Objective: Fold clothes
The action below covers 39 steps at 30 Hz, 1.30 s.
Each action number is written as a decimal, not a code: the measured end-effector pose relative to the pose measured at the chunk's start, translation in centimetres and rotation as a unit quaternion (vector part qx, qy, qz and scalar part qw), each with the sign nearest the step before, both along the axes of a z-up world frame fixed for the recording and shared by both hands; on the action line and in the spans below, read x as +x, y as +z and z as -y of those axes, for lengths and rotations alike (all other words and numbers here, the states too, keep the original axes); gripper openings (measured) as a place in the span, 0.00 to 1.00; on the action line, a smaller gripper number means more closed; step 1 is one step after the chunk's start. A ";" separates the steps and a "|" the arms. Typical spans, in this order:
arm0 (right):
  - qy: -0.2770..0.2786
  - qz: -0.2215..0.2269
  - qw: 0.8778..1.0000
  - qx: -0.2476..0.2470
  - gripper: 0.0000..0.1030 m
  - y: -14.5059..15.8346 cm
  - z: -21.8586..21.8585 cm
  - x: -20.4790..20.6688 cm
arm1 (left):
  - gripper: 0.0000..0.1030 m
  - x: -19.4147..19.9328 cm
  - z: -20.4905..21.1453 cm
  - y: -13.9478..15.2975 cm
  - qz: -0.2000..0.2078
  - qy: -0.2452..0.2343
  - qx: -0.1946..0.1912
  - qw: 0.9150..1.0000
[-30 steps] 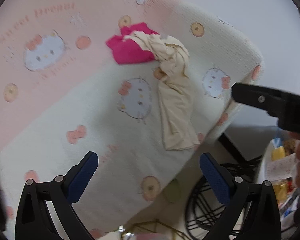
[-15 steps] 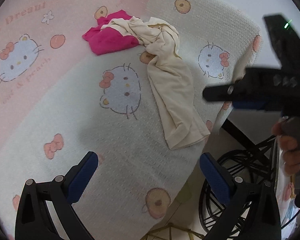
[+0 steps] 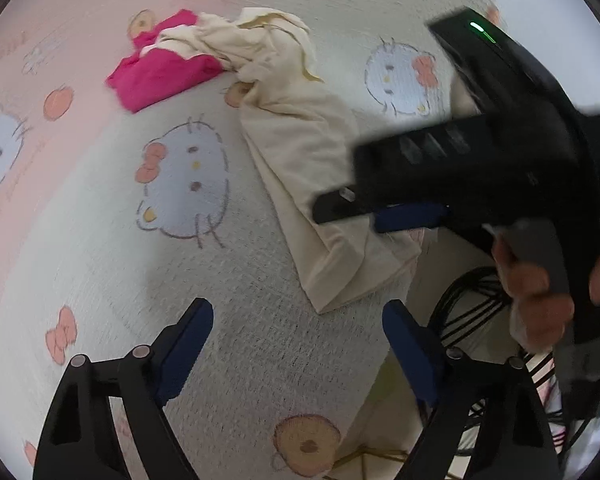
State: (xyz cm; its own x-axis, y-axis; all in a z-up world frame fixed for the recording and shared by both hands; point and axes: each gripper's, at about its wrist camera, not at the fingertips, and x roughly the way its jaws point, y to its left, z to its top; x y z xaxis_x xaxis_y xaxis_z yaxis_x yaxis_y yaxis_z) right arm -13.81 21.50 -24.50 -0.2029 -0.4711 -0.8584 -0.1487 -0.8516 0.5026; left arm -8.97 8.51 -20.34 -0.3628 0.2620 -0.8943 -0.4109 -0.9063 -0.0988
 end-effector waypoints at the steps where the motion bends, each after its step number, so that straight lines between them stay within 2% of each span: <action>1: -0.003 0.002 1.000 -0.015 0.60 -0.4 -0.1 -0.3 | 0.84 0.0 -0.1 -0.2 -0.006 -0.002 0.000 1.000; 4: -0.020 0.010 0.999 -0.042 0.60 -0.8 -0.1 -0.9 | 0.84 -0.4 0.2 -0.8 0.006 0.004 0.011 1.000; 8: -0.039 0.014 0.996 -0.073 0.57 -1.2 -0.7 -1.2 | 0.84 -1.4 1.3 -1.7 0.029 0.038 0.042 0.998; 12: -0.058 0.024 0.993 -0.100 0.52 -1.8 -1.4 -1.2 | 0.84 -2.7 2.4 -3.3 0.063 0.074 0.080 0.992; 14: -0.068 0.029 0.991 -0.114 0.45 -2.1 -1.8 -1.2 | 0.84 -3.3 3.0 -4.0 0.079 0.097 0.099 0.987; 16: -0.074 0.034 0.989 -0.121 0.23 -2.4 -1.9 -1.2 | 0.84 -3.5 3.2 -4.0 0.083 0.096 0.120 0.985; 18: -0.065 0.031 0.991 -0.114 0.14 -2.5 -1.6 -1.1 | 0.84 -3.7 3.4 -3.9 0.088 0.096 0.141 0.981; 24: -0.005 0.014 0.996 -0.090 0.08 -0.8 -0.1 -1.1 | 0.84 -3.2 3.5 -3.3 0.060 0.089 0.143 0.984; 27: 0.030 -0.005 0.994 -0.107 0.08 0.9 1.8 -0.9 | 0.71 -2.8 4.5 -3.0 0.047 0.092 0.131 0.986; 29: 0.046 -0.012 0.993 -0.112 0.08 1.8 3.0 -0.8 | 0.51 -2.5 5.2 -2.9 0.038 0.103 0.126 0.986; 30: 0.053 -0.015 0.992 -0.112 0.08 2.2 3.5 -0.7 | 0.47 -2.4 5.5 -2.8 0.034 0.108 0.124 0.986; 32: 0.067 -0.019 0.991 -0.114 0.08 3.0 4.6 -0.6 | 0.31 -2.1 6.2 -2.8 0.030 0.120 0.122 0.985; 34: 0.079 -0.022 0.990 -0.116 0.08 3.6 5.6 -0.5 | 0.22 -2.1 7.1 -3.0 0.035 0.134 0.122 0.983; 36: 0.079 -0.016 0.989 -0.122 0.08 3.5 5.9 -0.6 | 0.18 -2.1 7.7 -3.2 0.038 0.143 0.128 0.981; 39: 0.065 0.004 0.990 -0.123 0.17 2.3 4.9 -0.1 | 0.14 -2.1 8.5 -3.6 0.045 0.153 0.114 0.981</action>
